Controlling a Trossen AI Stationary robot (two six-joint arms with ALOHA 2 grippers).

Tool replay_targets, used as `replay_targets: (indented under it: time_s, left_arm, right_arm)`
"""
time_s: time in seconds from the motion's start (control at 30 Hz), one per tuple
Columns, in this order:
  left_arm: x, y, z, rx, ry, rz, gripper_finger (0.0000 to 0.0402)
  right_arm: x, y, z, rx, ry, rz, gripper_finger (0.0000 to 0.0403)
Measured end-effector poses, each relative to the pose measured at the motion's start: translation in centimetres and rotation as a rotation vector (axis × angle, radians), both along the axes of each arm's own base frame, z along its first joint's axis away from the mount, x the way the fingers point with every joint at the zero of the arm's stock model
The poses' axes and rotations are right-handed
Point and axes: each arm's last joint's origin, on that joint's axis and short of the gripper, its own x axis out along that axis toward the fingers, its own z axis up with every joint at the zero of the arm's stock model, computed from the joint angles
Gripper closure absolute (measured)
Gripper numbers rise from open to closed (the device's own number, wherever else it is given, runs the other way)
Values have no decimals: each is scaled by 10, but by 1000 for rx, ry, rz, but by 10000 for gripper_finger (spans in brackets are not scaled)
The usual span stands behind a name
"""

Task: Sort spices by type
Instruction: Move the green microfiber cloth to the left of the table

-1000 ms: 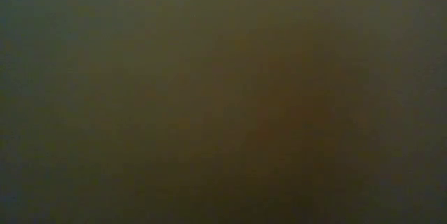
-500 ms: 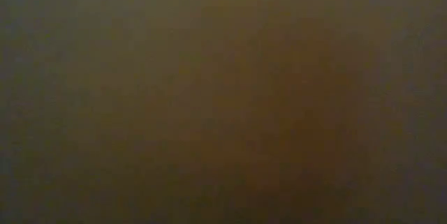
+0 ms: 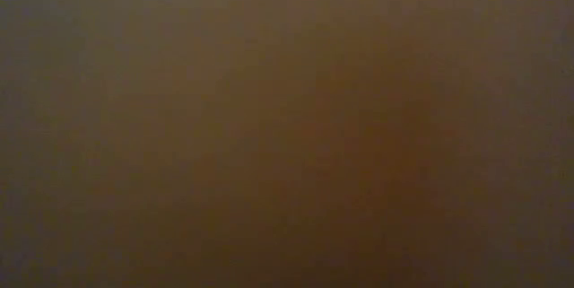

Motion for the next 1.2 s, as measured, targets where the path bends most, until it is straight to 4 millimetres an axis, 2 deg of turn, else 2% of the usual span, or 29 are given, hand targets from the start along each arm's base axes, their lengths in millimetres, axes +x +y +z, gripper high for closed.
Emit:
replay_targets:
  time_s: [0.2, 0.4, 0.57, 0.83, 1.0, 1.2]
  left_arm:
    - [-10, 35, -16, -14, -122, 114, 61]
    - [-18, 53, -43, -69, -258, 197, 80]
    - [-34, 58, -60, -128, -340, 225, 97]
    - [-75, 67, -55, -112, -376, 299, 124]
    - [-99, 69, -63, -104, -318, 366, 140]
    - [-117, 69, -74, -144, -364, 376, 159]
  right_arm:
    - [-13, -7, -8, -51, -115, -52, 117]
    - [-23, -10, -36, 4, -221, -74, 117]
    - [-32, -7, -48, 53, -274, -39, 117]
    - [-53, -6, -59, 75, -388, -21, 117]
    - [-52, -6, -65, 83, -371, -24, 117]
    - [-46, -3, -78, 111, -353, 6, 117]
